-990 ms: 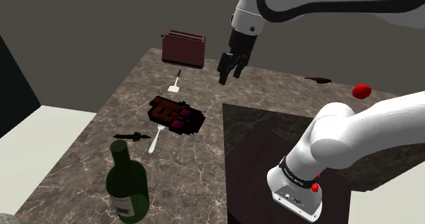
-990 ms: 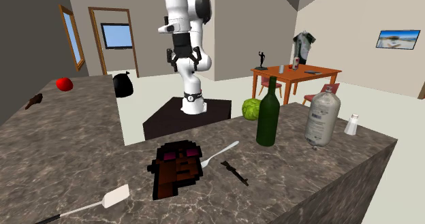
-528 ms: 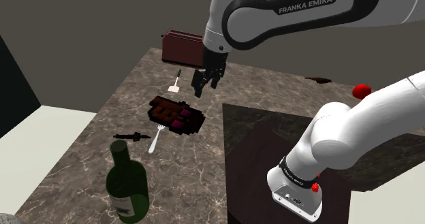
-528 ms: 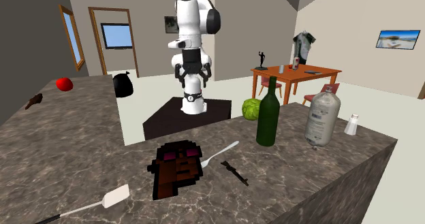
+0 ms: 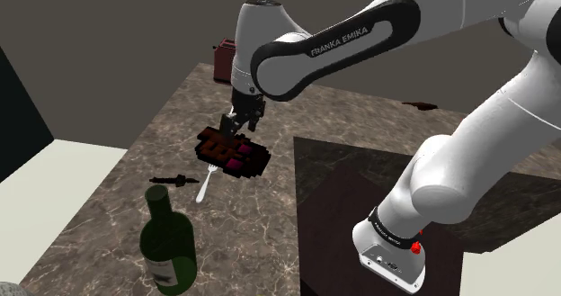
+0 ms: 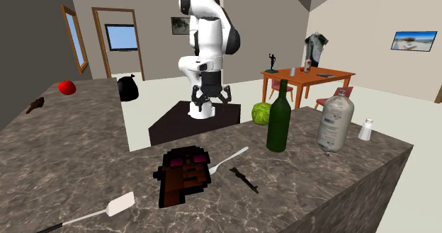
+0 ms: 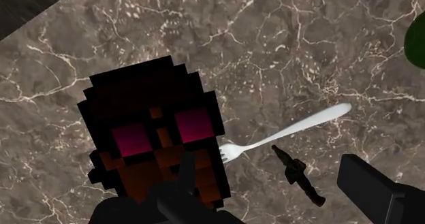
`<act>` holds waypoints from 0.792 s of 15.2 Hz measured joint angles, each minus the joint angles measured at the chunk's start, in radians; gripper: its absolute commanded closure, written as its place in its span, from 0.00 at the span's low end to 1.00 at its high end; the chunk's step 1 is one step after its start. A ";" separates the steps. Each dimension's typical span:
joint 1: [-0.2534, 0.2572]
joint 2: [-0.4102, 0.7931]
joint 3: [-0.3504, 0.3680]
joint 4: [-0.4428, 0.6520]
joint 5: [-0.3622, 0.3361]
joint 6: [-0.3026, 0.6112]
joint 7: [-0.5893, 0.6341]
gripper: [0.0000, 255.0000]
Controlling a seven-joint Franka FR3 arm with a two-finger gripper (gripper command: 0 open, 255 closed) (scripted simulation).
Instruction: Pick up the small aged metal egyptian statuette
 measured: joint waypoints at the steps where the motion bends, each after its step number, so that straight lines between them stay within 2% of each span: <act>1: 0.002 0.038 0.011 0.018 -0.019 0.022 0.020 0.00; 6: 0.023 0.241 0.043 0.113 -0.147 0.129 0.133 0.00; 12: 0.093 0.481 0.021 0.288 -0.315 0.183 0.263 0.00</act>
